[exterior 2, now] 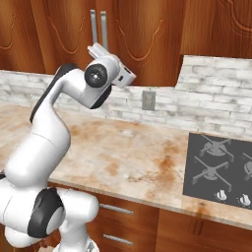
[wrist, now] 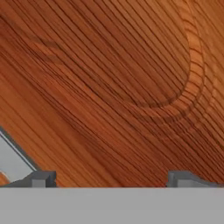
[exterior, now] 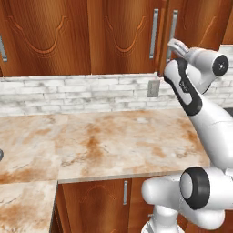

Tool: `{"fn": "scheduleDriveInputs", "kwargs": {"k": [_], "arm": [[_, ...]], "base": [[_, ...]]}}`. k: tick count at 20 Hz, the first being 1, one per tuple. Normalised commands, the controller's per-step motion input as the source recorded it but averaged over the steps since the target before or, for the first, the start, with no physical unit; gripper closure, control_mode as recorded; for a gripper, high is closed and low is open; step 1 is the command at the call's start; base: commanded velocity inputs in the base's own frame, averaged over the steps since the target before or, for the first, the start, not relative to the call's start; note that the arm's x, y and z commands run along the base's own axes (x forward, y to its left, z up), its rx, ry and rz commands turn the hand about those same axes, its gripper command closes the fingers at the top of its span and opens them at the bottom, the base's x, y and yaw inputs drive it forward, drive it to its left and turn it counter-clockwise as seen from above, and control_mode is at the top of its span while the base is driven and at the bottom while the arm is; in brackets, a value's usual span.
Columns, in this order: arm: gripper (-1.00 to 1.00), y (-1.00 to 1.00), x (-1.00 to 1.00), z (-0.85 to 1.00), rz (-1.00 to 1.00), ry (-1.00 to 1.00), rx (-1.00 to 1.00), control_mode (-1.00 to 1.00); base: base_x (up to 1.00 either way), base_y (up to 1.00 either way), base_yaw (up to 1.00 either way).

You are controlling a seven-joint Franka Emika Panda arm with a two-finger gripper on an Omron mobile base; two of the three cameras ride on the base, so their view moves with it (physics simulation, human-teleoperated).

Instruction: Pick the avocado and bread from the counter and place them on the plate. Then pick the jam from the cabinet and place it next to the plate. Lastly close the cabinet door.

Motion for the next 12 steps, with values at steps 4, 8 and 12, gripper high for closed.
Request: {"fn": "scheduleDriveInputs", "kwargs": {"k": [4, 8, 12], "arm": [[-1.00, 0.01, 0.80, -0.13, -0.17, 0.00, -0.13, -1.00], [-1.00, 0.00, 0.74, -0.13, -0.16, 0.00, -0.09, -1.00], [-1.00, 0.00, 0.72, -0.14, -0.16, 0.00, -0.07, -1.00]], "base": [[0.00, 0.00, 0.00], [0.00, 0.00, 0.00], [0.00, 0.00, 0.00]]}}
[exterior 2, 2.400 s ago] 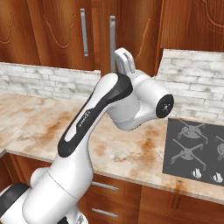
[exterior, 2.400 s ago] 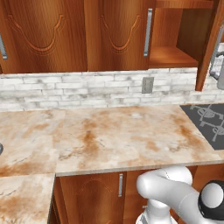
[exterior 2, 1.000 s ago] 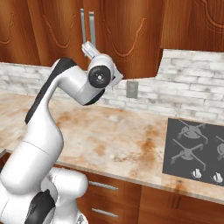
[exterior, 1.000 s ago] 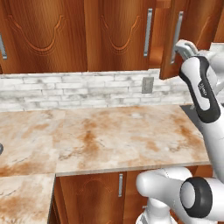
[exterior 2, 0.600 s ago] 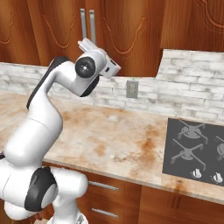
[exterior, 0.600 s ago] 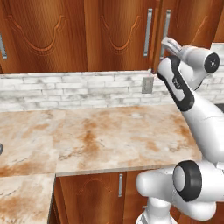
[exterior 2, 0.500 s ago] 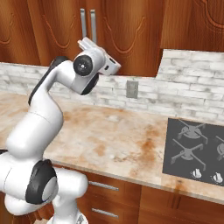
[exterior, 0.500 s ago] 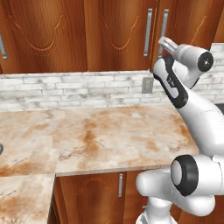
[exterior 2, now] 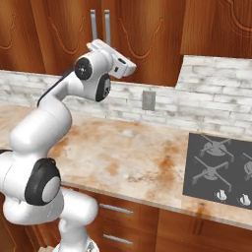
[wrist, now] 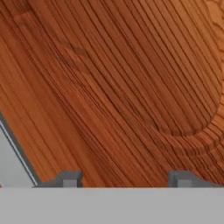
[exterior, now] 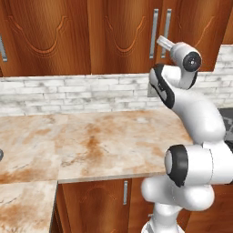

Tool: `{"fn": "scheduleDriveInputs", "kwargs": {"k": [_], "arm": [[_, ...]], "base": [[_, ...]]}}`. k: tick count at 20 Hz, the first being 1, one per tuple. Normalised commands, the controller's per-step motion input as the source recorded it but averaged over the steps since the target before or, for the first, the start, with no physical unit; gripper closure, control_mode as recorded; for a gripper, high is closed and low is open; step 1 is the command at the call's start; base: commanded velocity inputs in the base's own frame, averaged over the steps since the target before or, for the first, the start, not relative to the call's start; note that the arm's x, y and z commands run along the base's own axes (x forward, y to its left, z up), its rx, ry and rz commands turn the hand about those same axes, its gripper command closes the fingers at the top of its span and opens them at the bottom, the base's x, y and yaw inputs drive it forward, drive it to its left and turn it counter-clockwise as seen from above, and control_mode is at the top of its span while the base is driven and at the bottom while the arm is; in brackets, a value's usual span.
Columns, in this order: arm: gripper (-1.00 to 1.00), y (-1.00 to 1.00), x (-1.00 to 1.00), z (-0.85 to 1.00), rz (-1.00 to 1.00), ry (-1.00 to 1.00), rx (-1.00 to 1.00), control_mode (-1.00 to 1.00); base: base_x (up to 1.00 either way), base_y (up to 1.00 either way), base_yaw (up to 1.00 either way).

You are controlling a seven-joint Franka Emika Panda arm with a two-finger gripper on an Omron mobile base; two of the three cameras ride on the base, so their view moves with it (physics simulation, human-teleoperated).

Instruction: Pick the avocado and bread from the counter and place them on the plate. Then pick the jam from the cabinet and place it next to the plate. Lastly close the cabinet door.

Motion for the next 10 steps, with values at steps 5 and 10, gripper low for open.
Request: {"fn": "scheduleDriveInputs", "kwargs": {"k": [5, 10], "arm": [[-1.00, 0.00, 0.66, -0.12, -0.16, 0.03, -0.03, -1.00], [-1.00, 0.00, 0.51, -0.14, -0.16, 0.02, -0.03, -1.00]], "base": [[0.00, 0.00, 0.00], [0.00, 0.00, 0.00]]}}
